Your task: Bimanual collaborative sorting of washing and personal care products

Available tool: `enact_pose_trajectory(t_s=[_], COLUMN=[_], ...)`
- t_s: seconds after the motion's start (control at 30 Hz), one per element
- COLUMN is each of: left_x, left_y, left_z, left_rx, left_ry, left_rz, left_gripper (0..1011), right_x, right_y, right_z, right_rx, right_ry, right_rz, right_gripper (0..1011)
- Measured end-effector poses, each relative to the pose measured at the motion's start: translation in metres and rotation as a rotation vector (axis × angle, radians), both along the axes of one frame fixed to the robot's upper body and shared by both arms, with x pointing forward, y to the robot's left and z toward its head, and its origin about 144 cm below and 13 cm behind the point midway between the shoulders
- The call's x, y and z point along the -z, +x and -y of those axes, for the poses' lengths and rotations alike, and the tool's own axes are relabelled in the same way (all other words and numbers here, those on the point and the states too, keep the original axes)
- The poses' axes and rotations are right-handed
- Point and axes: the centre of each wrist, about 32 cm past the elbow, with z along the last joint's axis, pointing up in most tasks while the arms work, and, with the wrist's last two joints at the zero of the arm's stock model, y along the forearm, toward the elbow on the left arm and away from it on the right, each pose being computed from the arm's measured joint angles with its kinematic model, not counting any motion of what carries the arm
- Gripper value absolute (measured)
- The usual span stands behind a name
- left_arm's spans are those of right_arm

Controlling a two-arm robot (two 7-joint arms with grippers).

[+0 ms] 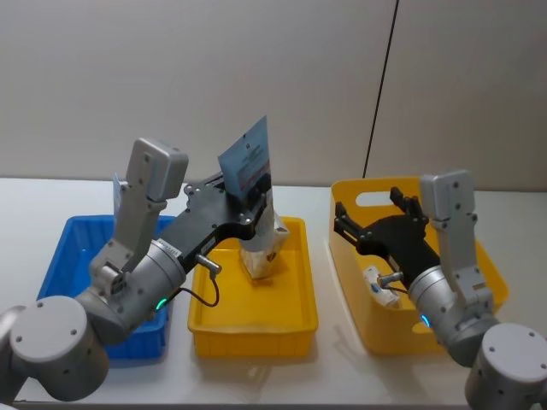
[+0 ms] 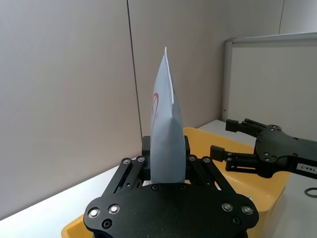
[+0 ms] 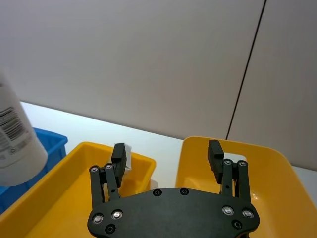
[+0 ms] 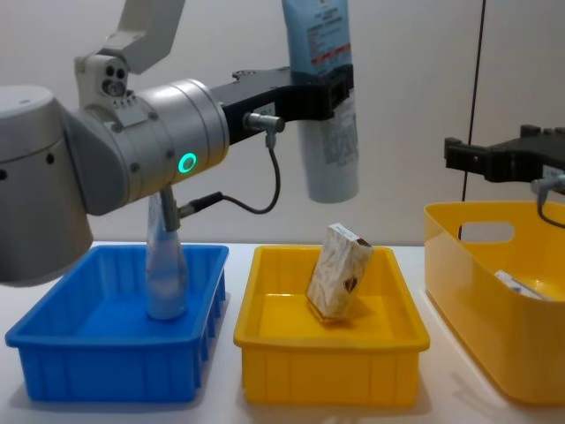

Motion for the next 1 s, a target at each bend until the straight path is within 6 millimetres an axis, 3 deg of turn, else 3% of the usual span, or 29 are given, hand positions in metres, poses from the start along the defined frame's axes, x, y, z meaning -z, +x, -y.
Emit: enact_pose_trajectory(t_s=[1.0], left_x=[-0.002], left_y=[0.000], left_z=[0.007], left_rx=[0.025], left_ry=[0.000], left_rz=[0.006], left_gripper=[264], right_x=[-0.017], right_y=[0.004], right_z=[0.018], right_rx=[-0.390], right_ry=[-0.032], right_rz=[-0.071], right_gripper=[1004])
